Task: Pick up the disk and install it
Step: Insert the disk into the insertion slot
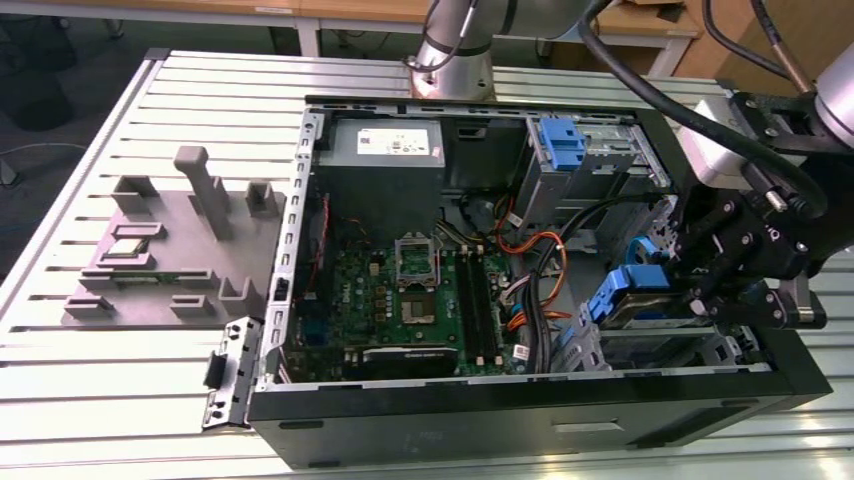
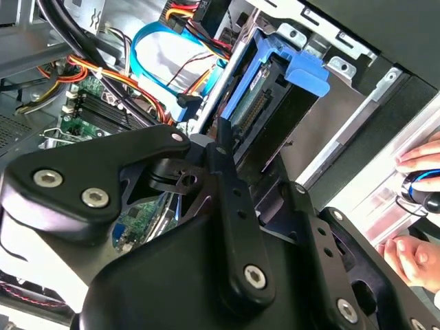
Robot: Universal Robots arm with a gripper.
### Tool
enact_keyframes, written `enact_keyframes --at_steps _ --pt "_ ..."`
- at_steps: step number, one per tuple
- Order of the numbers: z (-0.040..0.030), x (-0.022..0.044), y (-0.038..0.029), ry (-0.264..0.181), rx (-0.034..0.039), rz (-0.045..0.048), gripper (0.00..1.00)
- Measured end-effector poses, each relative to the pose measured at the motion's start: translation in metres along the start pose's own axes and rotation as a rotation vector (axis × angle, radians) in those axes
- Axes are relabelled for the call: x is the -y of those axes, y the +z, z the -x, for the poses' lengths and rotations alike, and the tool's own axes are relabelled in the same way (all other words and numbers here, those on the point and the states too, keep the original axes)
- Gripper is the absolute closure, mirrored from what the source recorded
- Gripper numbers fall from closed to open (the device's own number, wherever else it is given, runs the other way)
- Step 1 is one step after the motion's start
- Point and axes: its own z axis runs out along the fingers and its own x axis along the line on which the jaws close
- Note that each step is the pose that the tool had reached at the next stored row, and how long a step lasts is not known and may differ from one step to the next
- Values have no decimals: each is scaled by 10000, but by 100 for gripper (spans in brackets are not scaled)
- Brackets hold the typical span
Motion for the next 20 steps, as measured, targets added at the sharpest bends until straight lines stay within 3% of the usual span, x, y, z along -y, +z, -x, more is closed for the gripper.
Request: enact_keyframes --at_steps 9,18,19,20 --pt "-8 8 138 0 3 0 65" --pt "-8 8 144 0 7 0 64" --pt "-8 9 143 0 4 0 58" --pt "-8 8 143 -1 3 0 58"
